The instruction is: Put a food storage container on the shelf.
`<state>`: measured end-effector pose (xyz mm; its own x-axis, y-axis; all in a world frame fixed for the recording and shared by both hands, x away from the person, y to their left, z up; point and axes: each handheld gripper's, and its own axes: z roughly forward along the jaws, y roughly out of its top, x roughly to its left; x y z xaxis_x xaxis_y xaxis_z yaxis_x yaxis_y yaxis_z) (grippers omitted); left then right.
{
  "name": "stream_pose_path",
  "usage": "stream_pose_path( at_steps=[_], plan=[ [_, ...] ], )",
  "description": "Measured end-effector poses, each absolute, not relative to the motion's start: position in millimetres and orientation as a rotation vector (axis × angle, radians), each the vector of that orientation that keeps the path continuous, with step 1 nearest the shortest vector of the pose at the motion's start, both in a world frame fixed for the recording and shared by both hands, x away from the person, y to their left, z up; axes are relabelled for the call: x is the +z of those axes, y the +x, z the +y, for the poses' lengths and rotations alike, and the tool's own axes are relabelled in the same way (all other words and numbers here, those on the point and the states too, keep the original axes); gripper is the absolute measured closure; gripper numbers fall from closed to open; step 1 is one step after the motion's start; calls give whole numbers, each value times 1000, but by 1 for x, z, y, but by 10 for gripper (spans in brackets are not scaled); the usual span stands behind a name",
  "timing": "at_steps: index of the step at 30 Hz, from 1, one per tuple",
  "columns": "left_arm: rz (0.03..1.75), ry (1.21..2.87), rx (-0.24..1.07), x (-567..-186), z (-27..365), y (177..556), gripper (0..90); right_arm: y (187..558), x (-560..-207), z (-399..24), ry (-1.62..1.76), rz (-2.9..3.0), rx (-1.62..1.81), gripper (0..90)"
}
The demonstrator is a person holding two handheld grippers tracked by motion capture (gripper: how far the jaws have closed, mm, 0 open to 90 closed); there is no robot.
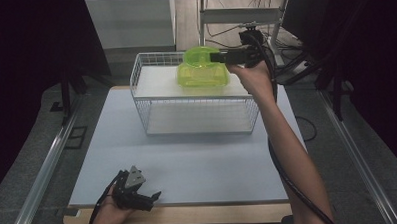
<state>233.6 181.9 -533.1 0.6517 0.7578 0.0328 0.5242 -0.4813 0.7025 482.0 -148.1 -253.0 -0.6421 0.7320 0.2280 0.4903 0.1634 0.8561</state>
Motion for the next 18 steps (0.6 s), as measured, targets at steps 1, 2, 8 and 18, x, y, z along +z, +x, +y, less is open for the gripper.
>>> stream_pose_path(
  at_steps=[1, 2, 8, 18],
  plan=[
    [992, 2193, 448, -533, 182, 234, 21, 481, -253, -148, 1172, 2204, 1469, 184],
    [993, 2190, 446, -533, 182, 234, 21, 481, -253, -148, 1160, 2206, 1467, 178],
    [997, 2185, 442, -533, 182, 234, 21, 476, -255, -151, 1107, 2214, 1479, 155],
    [999, 2186, 443, -533, 182, 234, 21, 468, -258, -157, 1077, 2222, 1496, 148]
  ],
)
